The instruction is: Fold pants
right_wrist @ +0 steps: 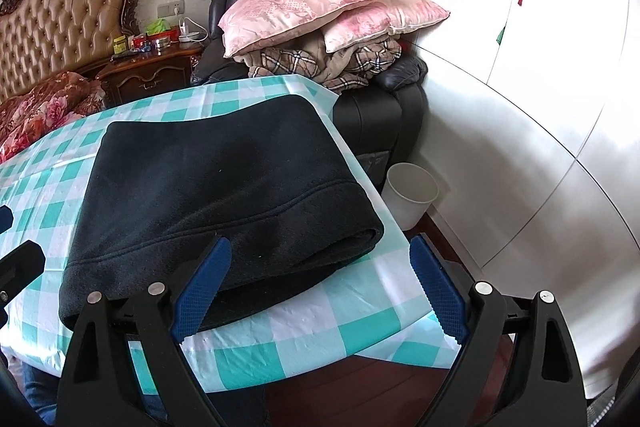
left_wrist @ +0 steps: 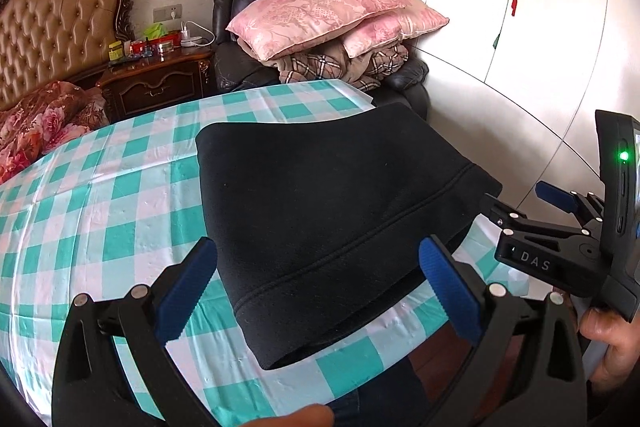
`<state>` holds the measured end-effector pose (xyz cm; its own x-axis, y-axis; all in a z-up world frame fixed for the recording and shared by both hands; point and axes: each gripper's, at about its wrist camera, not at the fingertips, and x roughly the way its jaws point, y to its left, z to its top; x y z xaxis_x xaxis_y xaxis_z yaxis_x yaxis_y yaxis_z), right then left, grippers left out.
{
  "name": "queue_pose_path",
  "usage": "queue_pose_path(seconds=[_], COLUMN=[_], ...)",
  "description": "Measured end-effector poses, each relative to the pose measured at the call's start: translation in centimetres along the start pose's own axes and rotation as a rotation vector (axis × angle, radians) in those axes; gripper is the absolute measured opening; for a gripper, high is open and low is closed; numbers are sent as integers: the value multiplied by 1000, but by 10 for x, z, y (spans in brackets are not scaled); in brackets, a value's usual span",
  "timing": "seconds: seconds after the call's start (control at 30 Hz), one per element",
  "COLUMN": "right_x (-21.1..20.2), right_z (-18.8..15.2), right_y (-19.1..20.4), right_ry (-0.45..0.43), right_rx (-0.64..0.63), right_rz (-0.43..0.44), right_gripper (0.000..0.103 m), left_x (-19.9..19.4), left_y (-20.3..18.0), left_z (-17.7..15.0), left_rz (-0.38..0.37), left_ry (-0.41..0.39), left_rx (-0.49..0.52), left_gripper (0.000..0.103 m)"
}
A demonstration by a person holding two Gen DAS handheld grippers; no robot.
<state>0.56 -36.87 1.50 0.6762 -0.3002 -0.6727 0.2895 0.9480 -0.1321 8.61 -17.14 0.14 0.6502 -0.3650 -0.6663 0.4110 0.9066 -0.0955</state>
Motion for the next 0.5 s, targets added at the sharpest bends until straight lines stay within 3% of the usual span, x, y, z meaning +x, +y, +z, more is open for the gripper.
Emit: queue_pose_path(seconds=[0.5], right_x=[-2], right_z=[1], right_y=[1], right_ry=[-3], right_rx=[-2], right_rz=[5], right_gripper=[87], left_x=[-1], left_y=[1], left_z=[3], left_rz=[1], left_ry=[-8], left_rx=[0], left_gripper=[101])
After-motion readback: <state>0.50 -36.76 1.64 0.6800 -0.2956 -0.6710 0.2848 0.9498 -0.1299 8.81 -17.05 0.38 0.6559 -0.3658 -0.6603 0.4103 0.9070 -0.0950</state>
